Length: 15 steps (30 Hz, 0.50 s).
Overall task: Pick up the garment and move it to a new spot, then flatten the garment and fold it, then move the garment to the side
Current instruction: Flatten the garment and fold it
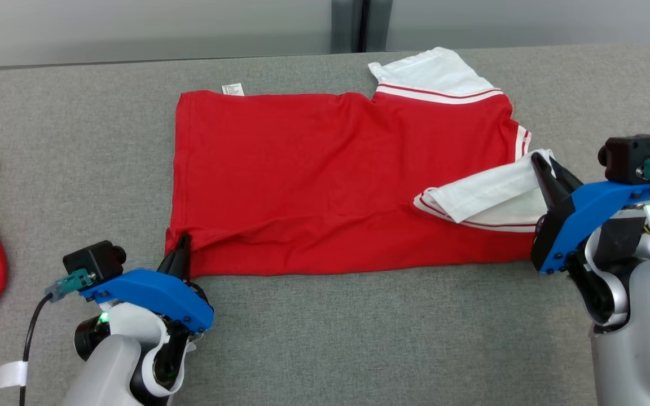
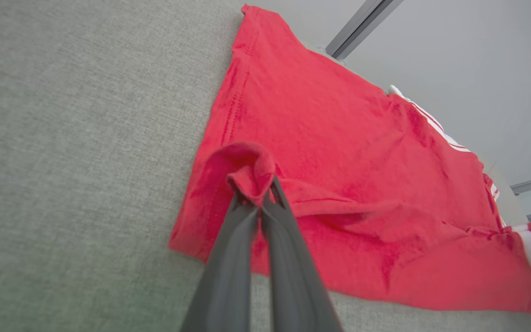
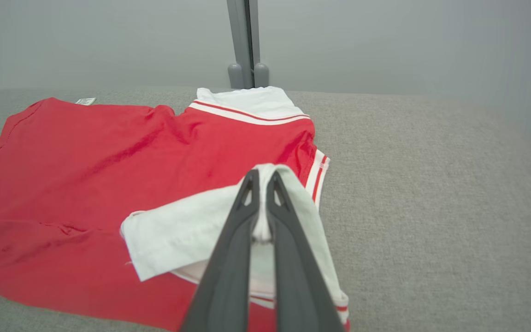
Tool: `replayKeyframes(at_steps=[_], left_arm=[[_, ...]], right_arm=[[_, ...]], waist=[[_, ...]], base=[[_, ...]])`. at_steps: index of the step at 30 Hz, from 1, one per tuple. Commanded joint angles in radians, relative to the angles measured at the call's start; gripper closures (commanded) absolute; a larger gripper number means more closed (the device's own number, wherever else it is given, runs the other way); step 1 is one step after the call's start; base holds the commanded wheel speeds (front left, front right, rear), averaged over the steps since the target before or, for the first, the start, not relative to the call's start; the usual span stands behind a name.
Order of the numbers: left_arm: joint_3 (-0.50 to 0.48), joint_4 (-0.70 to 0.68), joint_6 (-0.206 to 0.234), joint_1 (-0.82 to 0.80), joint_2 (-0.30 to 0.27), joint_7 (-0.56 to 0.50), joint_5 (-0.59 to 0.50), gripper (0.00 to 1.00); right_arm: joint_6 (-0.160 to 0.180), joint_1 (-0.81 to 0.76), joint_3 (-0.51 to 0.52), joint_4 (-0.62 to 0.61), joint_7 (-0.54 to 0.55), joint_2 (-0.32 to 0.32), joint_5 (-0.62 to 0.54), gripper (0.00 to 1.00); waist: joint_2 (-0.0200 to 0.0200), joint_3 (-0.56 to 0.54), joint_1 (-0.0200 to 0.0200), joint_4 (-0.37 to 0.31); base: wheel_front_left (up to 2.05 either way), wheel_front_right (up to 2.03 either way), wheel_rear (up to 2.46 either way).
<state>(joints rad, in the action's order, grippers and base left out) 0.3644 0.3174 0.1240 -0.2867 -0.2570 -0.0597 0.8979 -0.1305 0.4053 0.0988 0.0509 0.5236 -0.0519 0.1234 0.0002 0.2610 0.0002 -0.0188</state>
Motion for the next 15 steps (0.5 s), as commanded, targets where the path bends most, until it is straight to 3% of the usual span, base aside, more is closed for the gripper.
replayKeyframes(at_steps=[1, 8, 9, 10, 11, 12, 15], left_arm=[[0.003, 0.021, 0.008, -0.037, 0.004, 0.002, -0.012, 1.0], [0.017, 0.072, 0.002, -0.084, 0.014, 0.019, -0.03, 1.0], [0.018, 0.078, 0.001, -0.086, 0.016, 0.021, -0.029, 0.69], [0.02, 0.085, -0.002, -0.087, 0.017, 0.021, -0.028, 0.44], [0.021, 0.092, -0.002, -0.087, 0.018, 0.02, -0.027, 0.0], [0.022, 0.098, 0.0, -0.087, 0.019, 0.022, -0.03, 0.0], [0.022, 0.115, 0.006, -0.081, 0.023, 0.038, -0.036, 0.0]], right_arm=[[0.0, 0.034, 0.001, 0.025, -0.025, -0.003, -0.008, 1.0], [0.0, 0.09, -0.01, 0.117, -0.094, -0.002, -0.021, 1.0], [0.0, 0.094, -0.01, 0.129, -0.1, -0.001, -0.023, 1.0], [0.0, 0.1, -0.011, 0.141, -0.11, -0.002, -0.024, 0.91], [0.0, 0.107, -0.013, 0.149, -0.124, -0.002, -0.023, 0.45], [0.0, 0.111, -0.01, 0.159, -0.141, -0.002, -0.018, 0.0], [0.0, 0.115, -0.017, 0.19, -0.196, -0.001, -0.004, 0.0]], waist=[[-0.0002, 0.011, -0.0002, 0.006], [-0.0002, 0.022, -0.0002, 0.016], [-0.0002, 0.021, -0.0002, 0.017], [-0.0002, 0.019, -0.0002, 0.019], [-0.0002, 0.017, -0.0002, 0.02], [-0.0002, 0.013, -0.0002, 0.021], [-0.0002, 0.002, -0.0002, 0.024]], base=[[0.0, 0.0, 0.0], [0.0, 0.0, 0.0], [0.0, 0.0, 0.0], [0.0, 0.0, 0.0], [0.0, 0.0, 0.0], [0.0, 0.0, 0.0], [0.0, 0.0, 0.0]])
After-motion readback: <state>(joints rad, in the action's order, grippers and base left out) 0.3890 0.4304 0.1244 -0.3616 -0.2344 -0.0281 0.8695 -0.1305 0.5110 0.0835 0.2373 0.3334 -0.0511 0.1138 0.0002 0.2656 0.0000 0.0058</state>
